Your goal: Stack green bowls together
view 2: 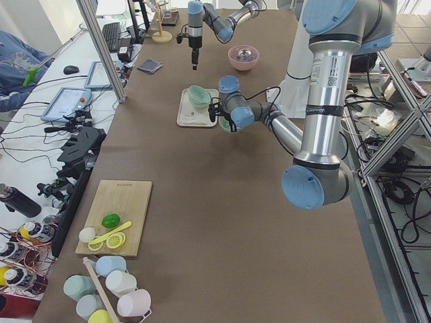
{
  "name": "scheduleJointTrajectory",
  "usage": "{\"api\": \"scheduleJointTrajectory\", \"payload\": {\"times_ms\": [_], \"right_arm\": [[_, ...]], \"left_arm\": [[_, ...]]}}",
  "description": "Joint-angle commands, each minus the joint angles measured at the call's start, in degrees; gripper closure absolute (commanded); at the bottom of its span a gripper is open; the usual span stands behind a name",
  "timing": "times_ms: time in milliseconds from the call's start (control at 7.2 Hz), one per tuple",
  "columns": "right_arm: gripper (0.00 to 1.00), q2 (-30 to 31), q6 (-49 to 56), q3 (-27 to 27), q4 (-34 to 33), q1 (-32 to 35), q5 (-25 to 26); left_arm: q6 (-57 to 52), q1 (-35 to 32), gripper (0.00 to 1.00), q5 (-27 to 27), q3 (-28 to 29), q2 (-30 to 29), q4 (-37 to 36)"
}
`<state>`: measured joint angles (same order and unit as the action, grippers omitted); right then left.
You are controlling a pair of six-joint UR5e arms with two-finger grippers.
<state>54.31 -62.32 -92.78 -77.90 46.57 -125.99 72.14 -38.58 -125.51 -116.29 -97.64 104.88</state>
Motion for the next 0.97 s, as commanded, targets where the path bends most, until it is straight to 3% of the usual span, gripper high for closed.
{"api": "scheduleJointTrajectory", "payload": {"times_ms": [0,417,833], "right_arm": [[0.00,6.13,5.52,-3.89,-1.20,7.09,-6.25],[0.00,16.32,22.27,-5.57,-1.20,15.46,-9.09],[0.00,24.25,35.84,-5.39,-1.20,21.71,-9.45]], "left_arm": [[0.10,-3.79,1.00,-1.76,5.33,-14.69,-9.29],[1.42,-3.79,1.00,0.34,16.06,-28.09,-10.31],[1.86,-3.44,1.00,2.98,22.66,-34.26,-10.23]]}}
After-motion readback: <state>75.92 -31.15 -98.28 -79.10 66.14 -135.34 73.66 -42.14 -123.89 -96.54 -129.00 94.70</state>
